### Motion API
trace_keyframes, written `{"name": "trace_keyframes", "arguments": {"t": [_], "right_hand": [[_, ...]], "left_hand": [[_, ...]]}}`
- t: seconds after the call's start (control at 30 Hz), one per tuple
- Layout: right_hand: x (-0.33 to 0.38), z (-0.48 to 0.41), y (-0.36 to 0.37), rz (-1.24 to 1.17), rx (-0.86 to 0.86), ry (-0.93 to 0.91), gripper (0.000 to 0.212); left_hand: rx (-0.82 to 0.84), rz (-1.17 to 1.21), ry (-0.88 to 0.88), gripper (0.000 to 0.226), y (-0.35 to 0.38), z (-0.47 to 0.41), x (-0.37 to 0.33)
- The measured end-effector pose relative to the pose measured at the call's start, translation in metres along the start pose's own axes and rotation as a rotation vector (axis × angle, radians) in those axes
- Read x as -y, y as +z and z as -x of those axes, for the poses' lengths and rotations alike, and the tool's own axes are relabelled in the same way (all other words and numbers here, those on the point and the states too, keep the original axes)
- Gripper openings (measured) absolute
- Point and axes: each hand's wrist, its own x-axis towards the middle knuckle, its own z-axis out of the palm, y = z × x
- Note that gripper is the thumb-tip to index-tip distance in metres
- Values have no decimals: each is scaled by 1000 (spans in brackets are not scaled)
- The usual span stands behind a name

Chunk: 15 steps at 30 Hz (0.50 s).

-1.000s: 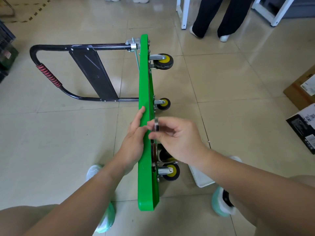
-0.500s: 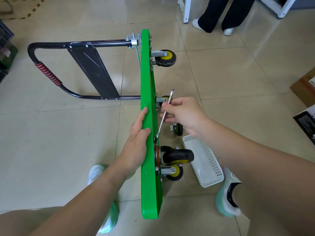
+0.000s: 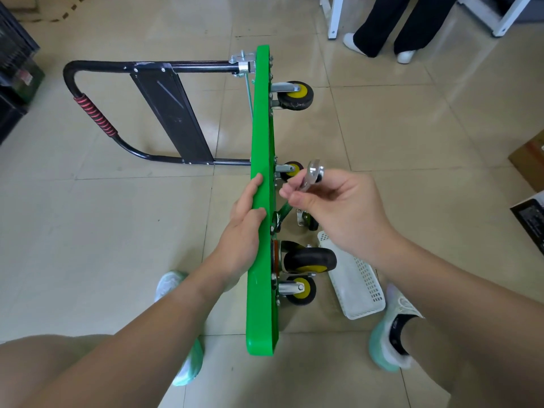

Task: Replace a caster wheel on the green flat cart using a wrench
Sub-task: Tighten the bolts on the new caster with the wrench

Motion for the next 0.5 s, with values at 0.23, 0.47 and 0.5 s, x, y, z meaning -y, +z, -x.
{"name": "trace_keyframes", "arguments": {"t": [0.23,0.47,0.5], "right_hand": [[-24,32,12,79,97,-134,33],[-39,44,10,452,203,-497,17],[-38,42,9,473,192,-533,17]], "left_hand": [[18,-15,9,65,-1,3,-2],[11,-8,16,66,0,5,-3],[11,-3,16,66,0,4,-2]]}}
